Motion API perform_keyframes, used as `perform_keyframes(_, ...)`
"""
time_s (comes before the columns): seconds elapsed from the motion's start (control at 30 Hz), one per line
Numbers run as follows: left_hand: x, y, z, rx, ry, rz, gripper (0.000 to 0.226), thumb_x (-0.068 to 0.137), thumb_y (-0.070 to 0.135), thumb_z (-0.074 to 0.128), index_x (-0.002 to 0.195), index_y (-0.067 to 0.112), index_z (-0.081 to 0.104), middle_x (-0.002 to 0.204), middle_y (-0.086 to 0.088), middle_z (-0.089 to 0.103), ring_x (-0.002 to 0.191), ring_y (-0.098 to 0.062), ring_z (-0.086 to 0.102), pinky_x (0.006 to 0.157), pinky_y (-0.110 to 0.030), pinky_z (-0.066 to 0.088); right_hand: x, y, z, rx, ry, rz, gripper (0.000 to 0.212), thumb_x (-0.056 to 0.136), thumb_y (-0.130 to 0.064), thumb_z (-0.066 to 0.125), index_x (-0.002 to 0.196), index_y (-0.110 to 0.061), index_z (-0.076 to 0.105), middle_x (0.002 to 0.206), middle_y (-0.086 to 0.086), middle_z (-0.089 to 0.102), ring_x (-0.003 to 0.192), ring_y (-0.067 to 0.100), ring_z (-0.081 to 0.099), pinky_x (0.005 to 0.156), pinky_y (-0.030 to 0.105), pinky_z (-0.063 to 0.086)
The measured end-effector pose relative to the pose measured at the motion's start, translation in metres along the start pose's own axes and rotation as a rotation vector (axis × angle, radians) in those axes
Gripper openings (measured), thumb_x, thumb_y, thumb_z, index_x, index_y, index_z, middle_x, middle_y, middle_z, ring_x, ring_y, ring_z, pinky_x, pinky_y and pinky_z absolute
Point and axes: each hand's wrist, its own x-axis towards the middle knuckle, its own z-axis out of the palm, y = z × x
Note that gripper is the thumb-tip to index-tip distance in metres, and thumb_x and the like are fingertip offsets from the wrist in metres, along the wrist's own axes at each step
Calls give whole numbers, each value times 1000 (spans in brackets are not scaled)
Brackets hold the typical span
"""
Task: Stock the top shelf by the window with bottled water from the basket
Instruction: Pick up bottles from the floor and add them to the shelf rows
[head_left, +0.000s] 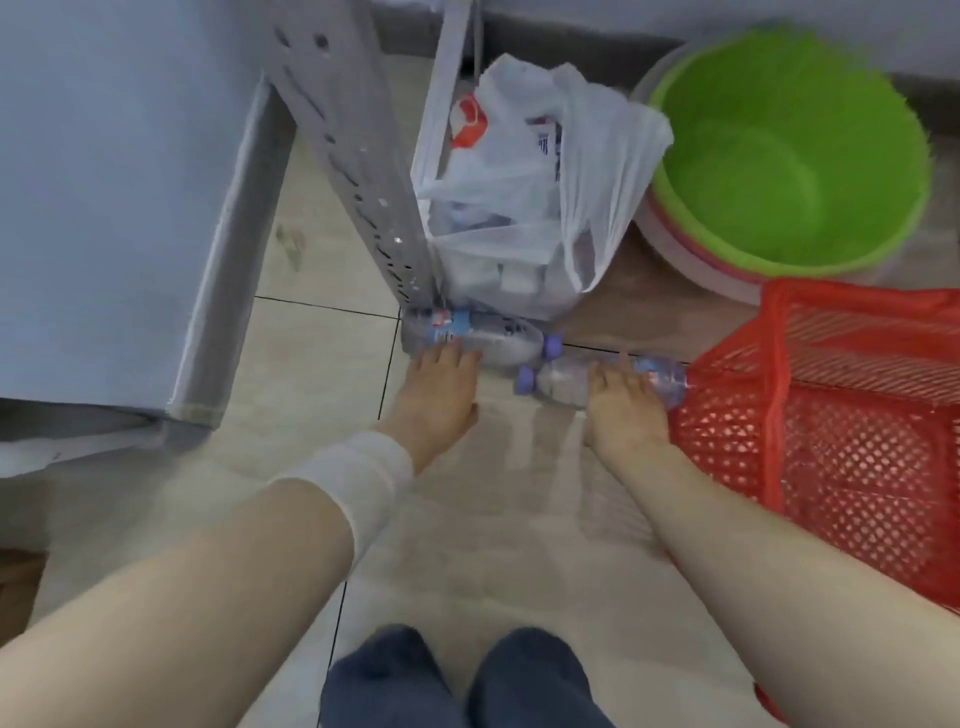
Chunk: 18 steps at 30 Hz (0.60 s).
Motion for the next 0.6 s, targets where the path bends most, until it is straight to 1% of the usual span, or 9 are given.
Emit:
perform_keyframes(0.07, 34, -7, 17, 20, 49, -13, 64, 85, 14, 54, 141, 5, 24, 150, -18, 23, 139, -34, 22, 110, -44, 23, 29, 4, 20, -37, 58, 20, 60, 91, -12, 50, 141, 2, 21, 149, 19, 26, 141, 32, 20, 115, 42, 18)
perform_keyframes(0.17, 68, -16, 33, 98, 213, 26, 61, 70, 9, 70, 127, 2, 47, 128, -22, 52, 118, -38, 50, 92, -42, 44, 53, 14, 46, -18, 161, 32, 52, 86, -1, 49, 135, 8, 33, 142, 25, 37, 134, 38, 33, 110, 48, 24)
perform_keyframes(0.2, 76, -17, 34, 147, 272, 40, 61, 61, 10, 76, 118, 2, 55, 114, -21, 59, 105, -38, 57, 82, -40, 49, 57, 18, 53, -7, 228, 2, 50, 79, 4, 54, 128, 10, 43, 132, 29, 48, 126, 42, 43, 104, 52, 34)
perform_keyframes(0.27, 87, -18, 36, 171, 276, 59, 60, 59, 11, 76, 114, 3, 56, 109, -20, 60, 102, -38, 57, 77, -38, 49, 63, 22, 61, -62, 307, -38, 50, 57, 3, 73, 105, 8, 61, 102, 28, 65, 96, 42, 64, 81, 53, 52)
perform_keyframes(0.33, 94, -21, 41, 206, 313, 74, 63, 45, 13, 81, 104, 4, 60, 100, -18, 62, 95, -36, 60, 70, -33, 49, 65, 26, 63, -111, 315, -49, 55, 37, 0, 83, 89, 3, 65, 83, 21, 67, 74, 36, 66, 70, 49, 56)
perform_keyframes(0.4, 93, -21, 45, 213, 329, 61, 69, 29, 15, 83, 94, 6, 62, 89, -15, 63, 82, -33, 62, 60, -29, 48, 63, 28, 63, -98, 315, -72, 58, 27, 0, 85, 81, 1, 63, 75, 19, 64, 67, 34, 65, 68, 48, 57)
perform_keyframes(0.43, 93, -22, 47, 195, 328, 64, 71, 31, 16, 84, 97, 7, 60, 90, -14, 63, 83, -32, 61, 61, -30, 48, 62, 30, 61, -87, 324, -93, 60, 24, -1, 86, 80, 1, 63, 74, 18, 64, 66, 34, 64, 67, 48, 57)
perform_keyframes(0.5, 87, -18, 44, 118, 236, 63, 68, 55, 19, 80, 114, 7, 49, 110, -14, 57, 104, -31, 54, 78, -35, 46, 57, 29, 51, -75, 284, -116, 66, 24, -6, 88, 85, 0, 62, 80, 17, 64, 73, 34, 64, 71, 45, 57)
perform_keyframes(0.6, 75, -20, 41, -111, 66, -62, 60, 73, 22, 70, 122, 6, 38, 124, -15, 49, 120, -32, 45, 89, -39, 41, 43, 25, 32, 16, 82, -140, 66, 60, -21, 81, 116, -5, 48, 119, 14, 53, 112, 31, 50, 93, 38, 40)
